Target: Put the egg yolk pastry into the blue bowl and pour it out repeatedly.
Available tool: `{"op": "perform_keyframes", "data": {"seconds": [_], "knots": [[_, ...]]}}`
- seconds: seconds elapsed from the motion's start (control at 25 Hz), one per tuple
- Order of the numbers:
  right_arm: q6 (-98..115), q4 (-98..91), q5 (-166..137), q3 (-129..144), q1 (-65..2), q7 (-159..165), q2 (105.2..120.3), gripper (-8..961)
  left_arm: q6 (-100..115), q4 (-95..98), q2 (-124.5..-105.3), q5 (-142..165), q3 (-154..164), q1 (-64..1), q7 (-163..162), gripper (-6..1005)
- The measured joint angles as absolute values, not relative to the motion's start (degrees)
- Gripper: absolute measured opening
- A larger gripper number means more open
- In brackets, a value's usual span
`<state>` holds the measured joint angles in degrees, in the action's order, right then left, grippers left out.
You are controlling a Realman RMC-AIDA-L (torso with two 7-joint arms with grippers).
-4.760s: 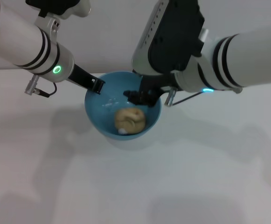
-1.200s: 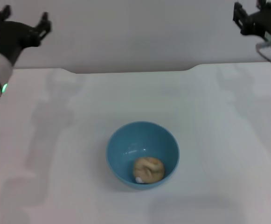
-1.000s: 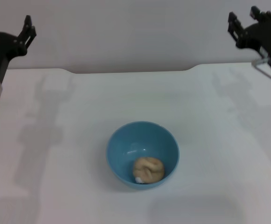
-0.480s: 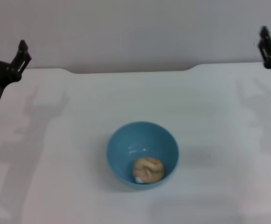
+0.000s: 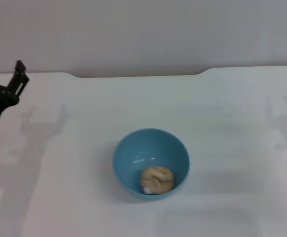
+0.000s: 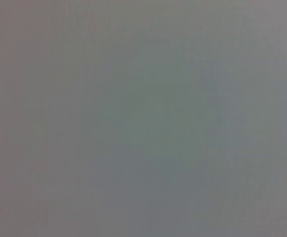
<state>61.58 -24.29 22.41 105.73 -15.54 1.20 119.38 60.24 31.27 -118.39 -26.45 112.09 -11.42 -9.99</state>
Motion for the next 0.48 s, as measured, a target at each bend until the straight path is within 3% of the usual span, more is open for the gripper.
{"op": "perform_keyframes", "data": {"seconds": [0.48], "knots": [[61.7,-23.8,22.38,106.46,-16.7,0.98,119.18,480,64.34,26.65,-118.54,-26.15,115.16,-10.93,-10.34,877]]}}
